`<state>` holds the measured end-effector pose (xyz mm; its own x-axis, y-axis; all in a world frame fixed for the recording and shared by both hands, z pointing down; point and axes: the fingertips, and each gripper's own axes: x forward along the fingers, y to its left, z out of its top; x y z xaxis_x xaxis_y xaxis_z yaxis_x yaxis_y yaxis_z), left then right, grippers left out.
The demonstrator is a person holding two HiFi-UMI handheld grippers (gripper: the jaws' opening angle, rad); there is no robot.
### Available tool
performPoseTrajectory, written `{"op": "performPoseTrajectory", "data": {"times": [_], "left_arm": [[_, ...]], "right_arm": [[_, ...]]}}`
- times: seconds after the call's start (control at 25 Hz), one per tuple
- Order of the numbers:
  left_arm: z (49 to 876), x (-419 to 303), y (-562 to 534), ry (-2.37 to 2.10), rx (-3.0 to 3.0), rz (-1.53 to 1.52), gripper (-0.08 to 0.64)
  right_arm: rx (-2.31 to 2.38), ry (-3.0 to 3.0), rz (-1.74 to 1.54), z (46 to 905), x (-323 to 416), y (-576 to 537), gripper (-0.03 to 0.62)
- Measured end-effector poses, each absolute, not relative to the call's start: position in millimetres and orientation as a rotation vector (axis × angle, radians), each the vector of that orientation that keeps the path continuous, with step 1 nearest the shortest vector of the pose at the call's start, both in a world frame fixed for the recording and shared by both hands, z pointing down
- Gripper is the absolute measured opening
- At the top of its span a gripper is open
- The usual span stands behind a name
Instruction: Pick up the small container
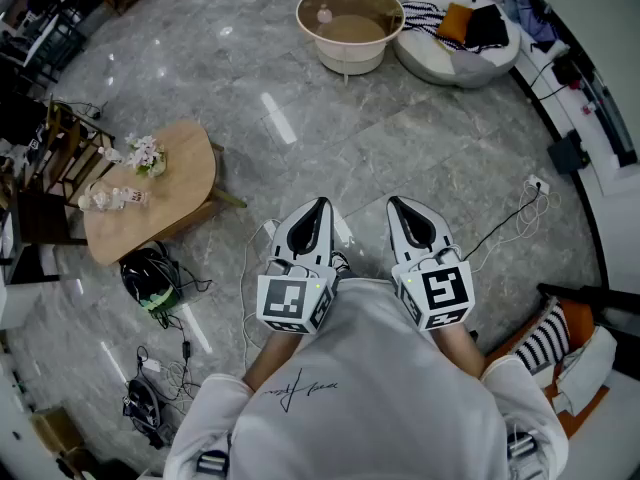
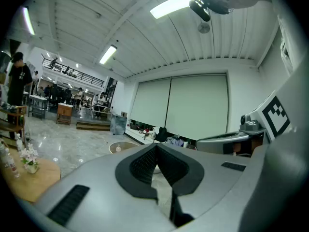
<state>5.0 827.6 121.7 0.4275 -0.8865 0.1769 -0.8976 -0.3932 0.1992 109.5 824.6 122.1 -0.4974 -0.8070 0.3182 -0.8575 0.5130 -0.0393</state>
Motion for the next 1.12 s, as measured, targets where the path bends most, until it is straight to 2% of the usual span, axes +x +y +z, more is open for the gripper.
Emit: {"op": "performPoseTrajectory", "data": {"times": [0.36,0.6,1.12], "left_arm": [[126,-14,826,-1.507,2.463,0.068,0.016],[130,-16,820,-1.506,2.451,0.076,0.015],[132,-31,757,-1.579,2.397,0.105,0.017]], "right_arm": [[1.357,-2.487,0.299,131,73,827,0.009],[1.424,-2.509,0.434,132,84,815,0.011],[1.422,-2.538,0.409,131,90,737,0.01]]}}
